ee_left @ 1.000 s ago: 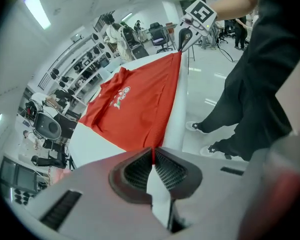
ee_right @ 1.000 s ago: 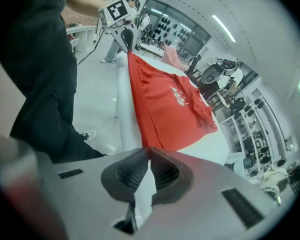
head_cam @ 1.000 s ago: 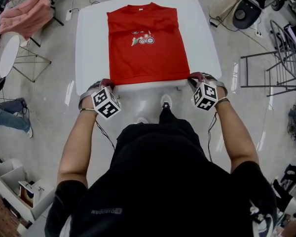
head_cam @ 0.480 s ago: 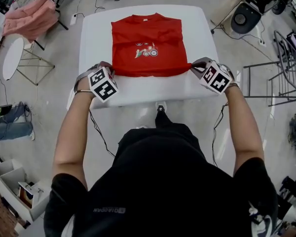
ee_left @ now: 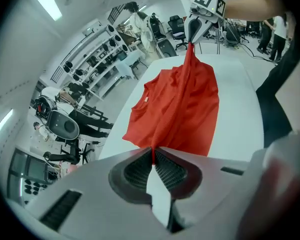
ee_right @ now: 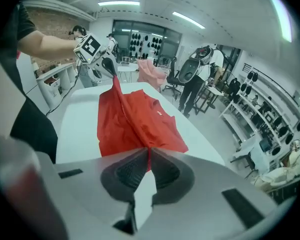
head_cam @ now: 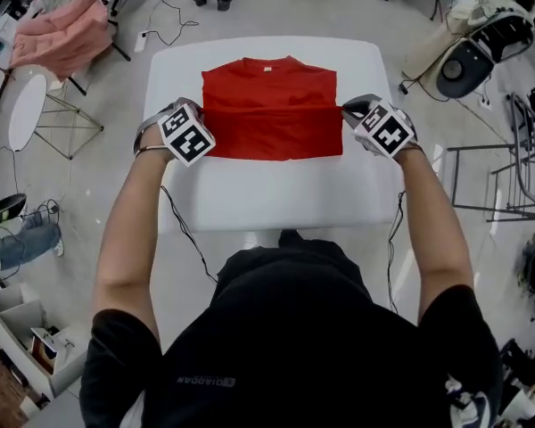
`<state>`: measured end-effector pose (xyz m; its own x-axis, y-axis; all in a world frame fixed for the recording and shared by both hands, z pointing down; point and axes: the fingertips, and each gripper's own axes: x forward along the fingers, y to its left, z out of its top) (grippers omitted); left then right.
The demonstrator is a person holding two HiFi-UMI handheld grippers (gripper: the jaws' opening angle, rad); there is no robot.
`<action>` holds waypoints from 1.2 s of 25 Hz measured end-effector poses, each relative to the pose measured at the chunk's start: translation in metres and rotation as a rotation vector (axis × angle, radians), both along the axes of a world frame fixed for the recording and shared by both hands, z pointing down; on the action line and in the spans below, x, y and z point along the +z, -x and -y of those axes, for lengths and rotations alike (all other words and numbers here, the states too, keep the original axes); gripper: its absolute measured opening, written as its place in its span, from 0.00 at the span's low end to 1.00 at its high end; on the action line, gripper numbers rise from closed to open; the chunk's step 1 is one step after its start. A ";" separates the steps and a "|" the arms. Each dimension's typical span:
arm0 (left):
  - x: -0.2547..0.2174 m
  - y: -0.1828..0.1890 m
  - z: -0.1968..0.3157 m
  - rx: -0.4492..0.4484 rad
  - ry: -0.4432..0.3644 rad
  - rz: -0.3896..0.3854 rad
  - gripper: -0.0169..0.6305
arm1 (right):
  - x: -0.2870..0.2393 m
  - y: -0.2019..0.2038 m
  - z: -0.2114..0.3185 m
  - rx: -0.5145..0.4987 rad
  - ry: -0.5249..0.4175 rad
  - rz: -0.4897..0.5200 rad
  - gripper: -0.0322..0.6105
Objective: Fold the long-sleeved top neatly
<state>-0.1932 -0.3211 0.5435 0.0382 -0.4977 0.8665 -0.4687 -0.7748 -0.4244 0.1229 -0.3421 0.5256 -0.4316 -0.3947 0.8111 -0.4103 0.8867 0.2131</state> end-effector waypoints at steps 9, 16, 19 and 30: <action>0.000 0.014 0.083 -0.093 -0.015 0.029 0.05 | -0.009 0.016 0.097 0.064 0.021 0.044 0.08; 0.026 0.018 0.134 -0.247 -0.032 0.022 0.05 | 0.027 0.015 0.142 0.165 0.055 0.071 0.07; 0.046 0.021 0.147 -0.309 -0.015 0.025 0.05 | 0.049 0.013 0.153 0.192 0.065 0.049 0.06; 0.098 0.027 0.160 -0.419 0.031 -0.038 0.05 | 0.102 0.014 0.170 0.209 0.108 0.029 0.06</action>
<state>-0.2200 -0.4808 0.6417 -0.1301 -0.4503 0.8833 -0.7608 -0.5259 -0.3802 0.1091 -0.5121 0.6276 -0.3730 -0.3893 0.8422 -0.5918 0.7989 0.1071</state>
